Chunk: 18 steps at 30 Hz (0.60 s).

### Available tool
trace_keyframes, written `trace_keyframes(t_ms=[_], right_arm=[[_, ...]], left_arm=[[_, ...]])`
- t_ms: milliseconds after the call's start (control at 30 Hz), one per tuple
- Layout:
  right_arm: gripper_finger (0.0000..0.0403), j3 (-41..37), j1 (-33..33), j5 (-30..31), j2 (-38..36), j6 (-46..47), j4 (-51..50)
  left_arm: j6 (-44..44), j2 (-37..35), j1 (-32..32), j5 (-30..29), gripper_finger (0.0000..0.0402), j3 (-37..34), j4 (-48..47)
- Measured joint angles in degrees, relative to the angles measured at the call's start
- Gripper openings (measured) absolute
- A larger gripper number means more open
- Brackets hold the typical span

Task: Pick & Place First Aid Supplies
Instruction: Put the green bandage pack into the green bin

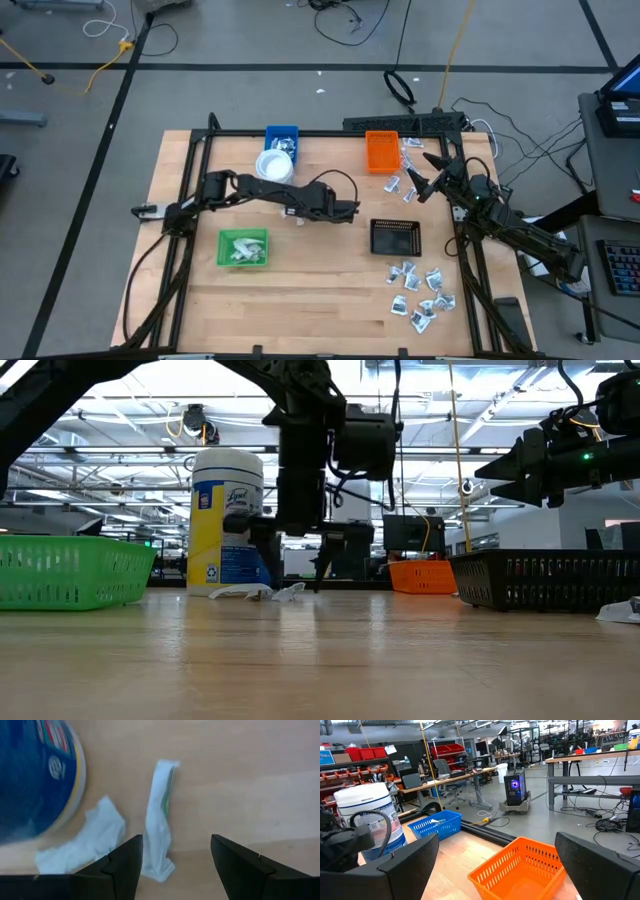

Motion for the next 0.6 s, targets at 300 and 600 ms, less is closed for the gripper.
trace_keyframes(t_ms=[300, 600], right_arm=[[0.0393, 0.01, 0.0, 0.02, -0.01, 0.0, 0.01], [0.0393, 0.02, 0.01, 0.02, -0.01, 0.0, 0.01]], left_arm=[[0.35, -0.11, -0.19, 3.55, 0.0162, -1.86, 0.64], [0.79, -0.11, -0.39, 5.76, 0.006, -1.86, 0.65]])
